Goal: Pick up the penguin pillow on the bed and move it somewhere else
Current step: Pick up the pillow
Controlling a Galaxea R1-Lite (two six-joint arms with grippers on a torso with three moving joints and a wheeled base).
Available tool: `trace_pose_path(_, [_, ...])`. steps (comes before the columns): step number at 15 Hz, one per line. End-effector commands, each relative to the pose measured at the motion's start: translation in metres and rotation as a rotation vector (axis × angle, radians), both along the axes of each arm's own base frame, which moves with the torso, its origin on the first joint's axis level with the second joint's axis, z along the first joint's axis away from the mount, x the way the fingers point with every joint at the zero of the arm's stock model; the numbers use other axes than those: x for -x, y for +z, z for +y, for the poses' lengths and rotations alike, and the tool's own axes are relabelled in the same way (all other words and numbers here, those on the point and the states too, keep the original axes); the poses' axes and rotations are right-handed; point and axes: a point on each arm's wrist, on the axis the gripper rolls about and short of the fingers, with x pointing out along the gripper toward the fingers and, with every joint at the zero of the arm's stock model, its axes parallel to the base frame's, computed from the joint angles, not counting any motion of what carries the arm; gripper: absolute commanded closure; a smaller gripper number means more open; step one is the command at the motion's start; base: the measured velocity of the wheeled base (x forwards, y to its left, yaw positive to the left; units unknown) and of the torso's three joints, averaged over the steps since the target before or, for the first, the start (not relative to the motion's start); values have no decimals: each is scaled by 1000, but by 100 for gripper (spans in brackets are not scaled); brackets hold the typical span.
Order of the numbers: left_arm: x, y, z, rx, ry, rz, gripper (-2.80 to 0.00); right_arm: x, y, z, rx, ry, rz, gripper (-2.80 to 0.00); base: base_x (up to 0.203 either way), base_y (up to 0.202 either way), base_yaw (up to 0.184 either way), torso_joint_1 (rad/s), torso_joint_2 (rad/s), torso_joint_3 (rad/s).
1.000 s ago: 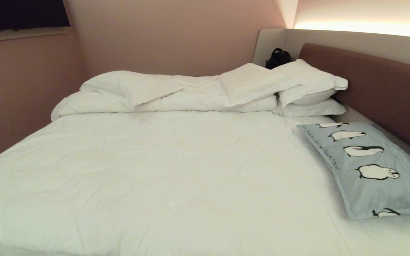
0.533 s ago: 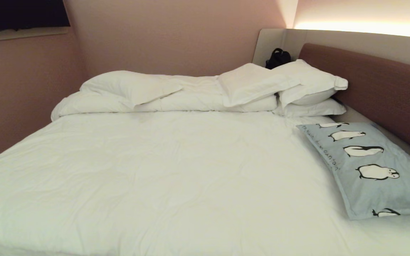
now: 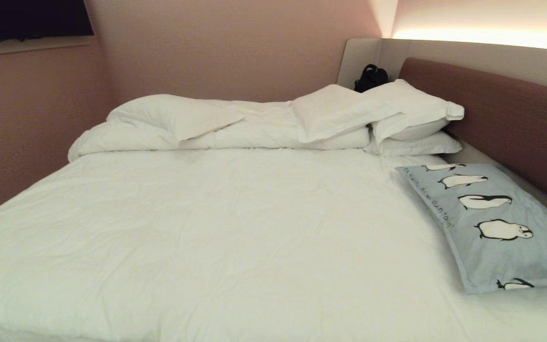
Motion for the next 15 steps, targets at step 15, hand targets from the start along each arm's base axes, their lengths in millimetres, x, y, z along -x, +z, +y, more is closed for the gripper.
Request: trace_pose_path(15, [0,0,0,1,1,-1,0,0,0,0,-47,-2,-1,0,0,0,0,0,0,0])
